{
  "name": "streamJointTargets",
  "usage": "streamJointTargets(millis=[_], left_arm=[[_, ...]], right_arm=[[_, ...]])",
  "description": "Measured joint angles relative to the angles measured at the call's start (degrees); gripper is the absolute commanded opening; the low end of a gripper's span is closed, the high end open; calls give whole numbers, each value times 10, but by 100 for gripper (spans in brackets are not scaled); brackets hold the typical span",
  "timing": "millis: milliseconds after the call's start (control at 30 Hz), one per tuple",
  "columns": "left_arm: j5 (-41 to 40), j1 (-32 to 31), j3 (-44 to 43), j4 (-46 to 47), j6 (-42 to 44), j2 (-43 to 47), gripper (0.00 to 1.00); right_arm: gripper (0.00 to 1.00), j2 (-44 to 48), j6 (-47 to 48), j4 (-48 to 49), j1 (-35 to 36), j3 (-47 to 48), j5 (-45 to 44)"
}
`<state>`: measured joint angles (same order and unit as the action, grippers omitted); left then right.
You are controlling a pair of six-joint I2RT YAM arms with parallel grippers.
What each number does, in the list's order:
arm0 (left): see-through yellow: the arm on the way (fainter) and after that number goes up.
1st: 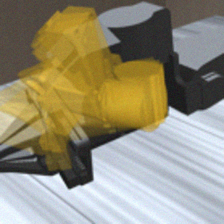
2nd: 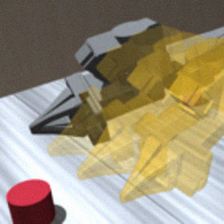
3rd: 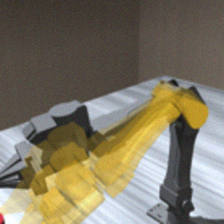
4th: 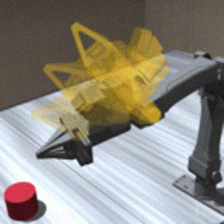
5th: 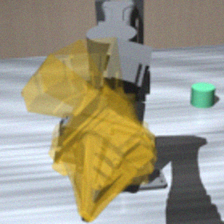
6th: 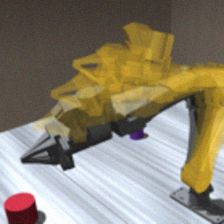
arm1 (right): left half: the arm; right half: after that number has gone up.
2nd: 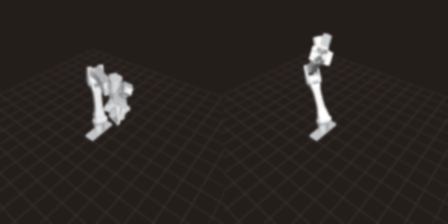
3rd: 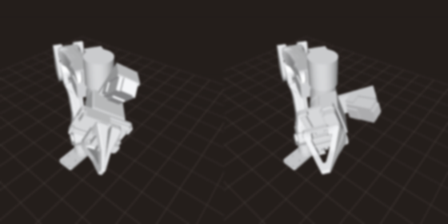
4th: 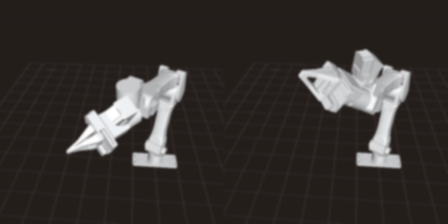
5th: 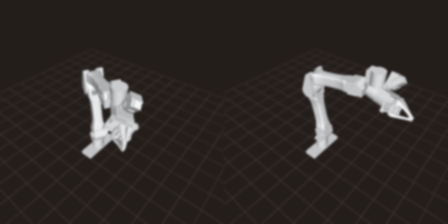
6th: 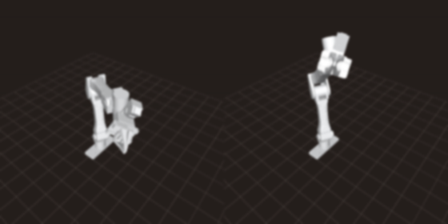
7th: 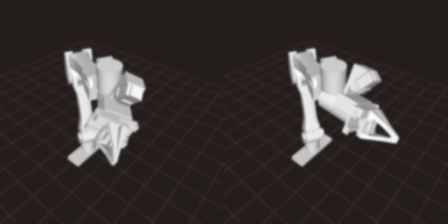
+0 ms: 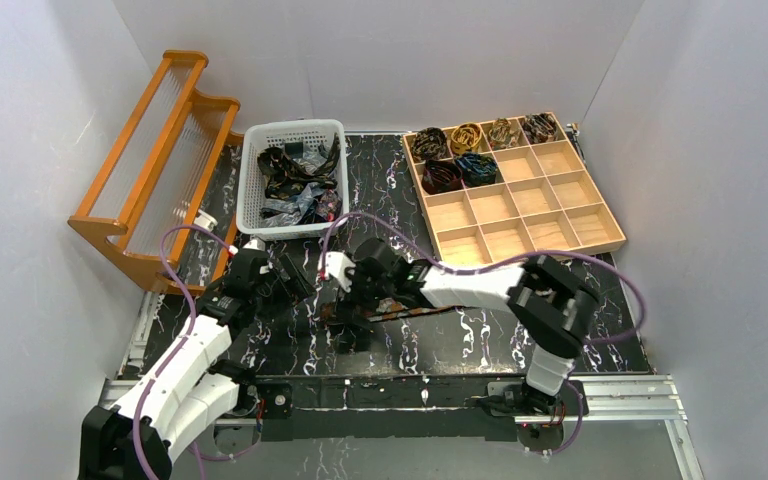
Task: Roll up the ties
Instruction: Roll the tie at the center of the board.
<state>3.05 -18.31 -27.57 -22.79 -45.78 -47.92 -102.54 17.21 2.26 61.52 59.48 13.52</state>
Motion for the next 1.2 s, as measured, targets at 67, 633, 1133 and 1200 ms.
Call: streamJointTargets(millis=[67, 633, 1133, 1200], left_arm=[[0, 0, 0, 0, -2, 2, 82], [20, 1, 23, 42, -14, 12, 82], [65, 1, 37, 79, -12, -1, 48], [76, 1, 37, 82, -9, -3, 42]], right_arm=[[99, 56, -34, 15, -3, -23, -43], [64, 127, -644, 47, -23, -98, -99], [33, 89, -748, 38, -56, -106, -42], [28, 85, -749, 35, -57, -106, -40]])
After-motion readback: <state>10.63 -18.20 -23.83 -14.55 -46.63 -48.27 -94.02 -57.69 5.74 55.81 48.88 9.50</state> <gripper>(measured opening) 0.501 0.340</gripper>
